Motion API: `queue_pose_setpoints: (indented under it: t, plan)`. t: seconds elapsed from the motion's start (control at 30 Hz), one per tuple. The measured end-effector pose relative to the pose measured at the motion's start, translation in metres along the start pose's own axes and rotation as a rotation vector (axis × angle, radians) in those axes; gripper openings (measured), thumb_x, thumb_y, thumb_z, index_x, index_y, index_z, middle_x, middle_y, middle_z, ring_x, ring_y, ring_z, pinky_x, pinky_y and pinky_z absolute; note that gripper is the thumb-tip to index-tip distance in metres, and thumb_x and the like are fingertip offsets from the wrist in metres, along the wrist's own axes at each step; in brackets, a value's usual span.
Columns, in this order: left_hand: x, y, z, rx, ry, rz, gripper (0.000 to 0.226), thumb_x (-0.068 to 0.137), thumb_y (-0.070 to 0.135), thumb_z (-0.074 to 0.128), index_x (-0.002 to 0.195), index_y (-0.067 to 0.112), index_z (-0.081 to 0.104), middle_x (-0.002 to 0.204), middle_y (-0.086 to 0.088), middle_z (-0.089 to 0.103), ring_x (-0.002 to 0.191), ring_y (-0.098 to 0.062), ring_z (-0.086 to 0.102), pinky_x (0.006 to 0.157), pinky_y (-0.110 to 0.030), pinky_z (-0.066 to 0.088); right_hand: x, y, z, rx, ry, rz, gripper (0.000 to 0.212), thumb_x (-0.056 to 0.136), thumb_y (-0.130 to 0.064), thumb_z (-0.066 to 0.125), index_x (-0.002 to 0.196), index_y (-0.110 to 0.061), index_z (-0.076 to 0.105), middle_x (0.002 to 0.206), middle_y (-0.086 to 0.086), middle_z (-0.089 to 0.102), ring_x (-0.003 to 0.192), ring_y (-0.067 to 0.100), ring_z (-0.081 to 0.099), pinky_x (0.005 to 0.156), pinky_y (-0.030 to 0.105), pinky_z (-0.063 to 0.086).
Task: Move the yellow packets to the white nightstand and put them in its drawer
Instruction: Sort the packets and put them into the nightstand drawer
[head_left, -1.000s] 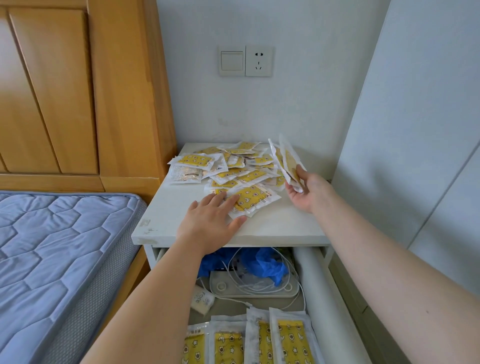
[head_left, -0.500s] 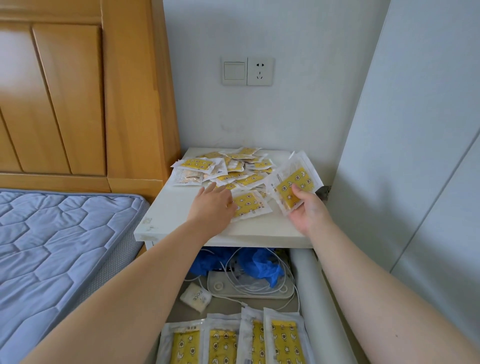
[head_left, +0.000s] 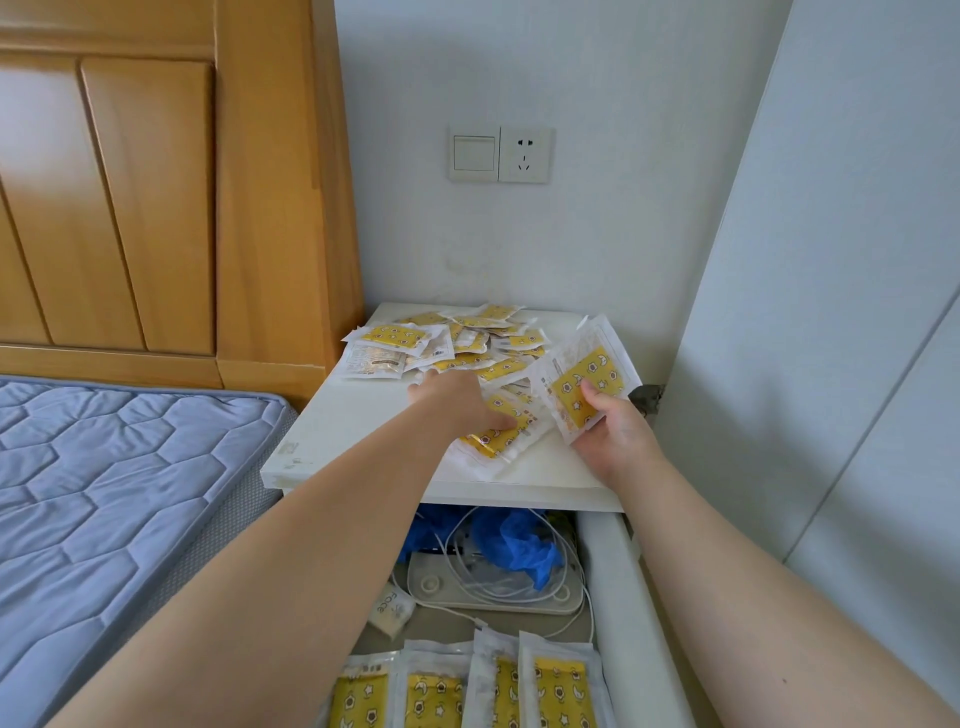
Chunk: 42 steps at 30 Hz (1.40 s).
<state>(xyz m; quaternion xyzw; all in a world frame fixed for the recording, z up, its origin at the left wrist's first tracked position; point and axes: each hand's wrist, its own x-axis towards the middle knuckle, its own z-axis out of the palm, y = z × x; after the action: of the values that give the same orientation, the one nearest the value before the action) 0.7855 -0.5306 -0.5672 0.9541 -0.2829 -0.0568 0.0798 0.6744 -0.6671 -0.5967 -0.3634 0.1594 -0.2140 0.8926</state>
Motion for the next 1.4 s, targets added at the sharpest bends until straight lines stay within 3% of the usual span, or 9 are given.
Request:
queue_pose_setpoints:
  t: [0.1,0.27,0.47,0.6,0.7,0.9,1.1,1.23,1.4]
  plan:
    - [0.000,0.006,-0.004,-0.093,-0.012,0.006,0.081,0.072,0.065,0.068,0.131,0.013,0.047,0.127,-0.005,0.053,0.115,-0.024,0.049,0.082,-0.033,0.047,-0.002,0.000,-0.001,-0.036,-0.017,-0.019,0.016,0.095,-0.008,0.051,0.102,-0.012,0.065,0.089,0.006,0.075,0.094,0.024,0.066,0.084,0.041,0.051]
    - [-0.005,0.016,-0.009,-0.216,-0.059,0.003,0.064,0.073,0.047,0.078,0.112,0.003,0.054,0.078,-0.001,0.049,0.083,-0.019,0.053,0.066,-0.027,0.044,-0.004,-0.001,-0.001,-0.041,-0.047,-0.044,0.020,0.097,-0.007,0.048,0.109,-0.011,0.063,0.094,0.006,0.074,0.090,0.022,0.070,0.080,0.041,0.053]
    - [-0.010,0.017,-0.011,-0.463,-0.012,-0.068,0.038,0.078,0.031,0.078,0.092,0.007,0.053,0.075,0.000,0.046,0.071,-0.015,0.051,0.058,-0.024,0.043,-0.006,-0.002,0.000,-0.040,-0.018,-0.029,0.017,0.095,-0.008,0.050,0.104,-0.012,0.065,0.092,0.007,0.075,0.098,0.026,0.066,0.088,0.043,0.051]
    - [-0.017,0.008,-0.002,-0.752,0.031,-0.062,0.059,0.083,0.026,0.073,0.130,0.003,0.046,0.108,-0.005,0.056,0.094,-0.020,0.054,0.076,-0.031,0.048,-0.007,-0.003,0.003,0.005,0.001,-0.007,0.016,0.095,-0.006,0.051,0.100,-0.011,0.065,0.090,0.008,0.075,0.097,0.026,0.066,0.094,0.045,0.048]
    - [-0.027,-0.004,0.005,-1.049,-0.013,-0.122,0.049,0.085,0.027,0.071,0.125,0.006,0.052,0.113,-0.009,0.063,0.101,-0.026,0.063,0.089,-0.043,0.053,-0.006,-0.002,0.005,0.032,0.037,-0.003,0.015,0.094,-0.004,0.051,0.098,-0.010,0.065,0.085,0.008,0.075,0.094,0.026,0.066,0.095,0.044,0.048]
    - [-0.060,-0.028,0.014,-1.483,-0.173,-0.082,0.022,0.095,0.010,0.055,0.118,0.009,0.056,0.108,-0.014,0.070,0.096,-0.031,0.069,0.080,-0.048,0.057,-0.010,0.003,0.004,0.015,0.121,-0.055,0.024,0.092,-0.001,0.049,0.109,-0.012,0.063,0.111,0.013,0.068,0.103,0.030,0.065,0.090,0.046,0.051]
    - [-0.100,-0.066,0.043,-1.380,-0.293,0.017,0.026,0.090,0.011,0.061,0.116,0.011,0.059,0.107,-0.010,0.072,0.097,-0.029,0.069,0.083,-0.047,0.056,-0.037,0.018,0.002,-0.242,0.088,-0.215,0.030,0.091,0.007,0.049,0.110,-0.014,0.061,0.109,0.009,0.068,0.100,0.027,0.066,0.087,0.049,0.053]
    - [-0.117,-0.103,0.072,-1.367,-0.355,0.007,0.031,0.090,0.011,0.059,0.122,0.011,0.057,0.113,-0.011,0.070,0.102,-0.031,0.068,0.090,-0.051,0.052,-0.065,0.033,0.007,-0.363,0.010,-0.163,0.031,0.088,0.010,0.050,0.105,-0.013,0.063,0.108,0.009,0.069,0.102,0.029,0.066,0.086,0.050,0.052]
    - [-0.107,-0.126,0.092,-0.764,-0.289,-0.063,0.024,0.090,0.022,0.065,0.112,0.016,0.058,0.104,-0.004,0.069,0.088,-0.019,0.069,0.074,-0.030,0.056,-0.086,0.056,0.008,-0.425,-0.111,-0.025,0.032,0.087,0.011,0.049,0.109,-0.009,0.061,0.113,0.013,0.067,0.103,0.031,0.065,0.082,0.050,0.053]
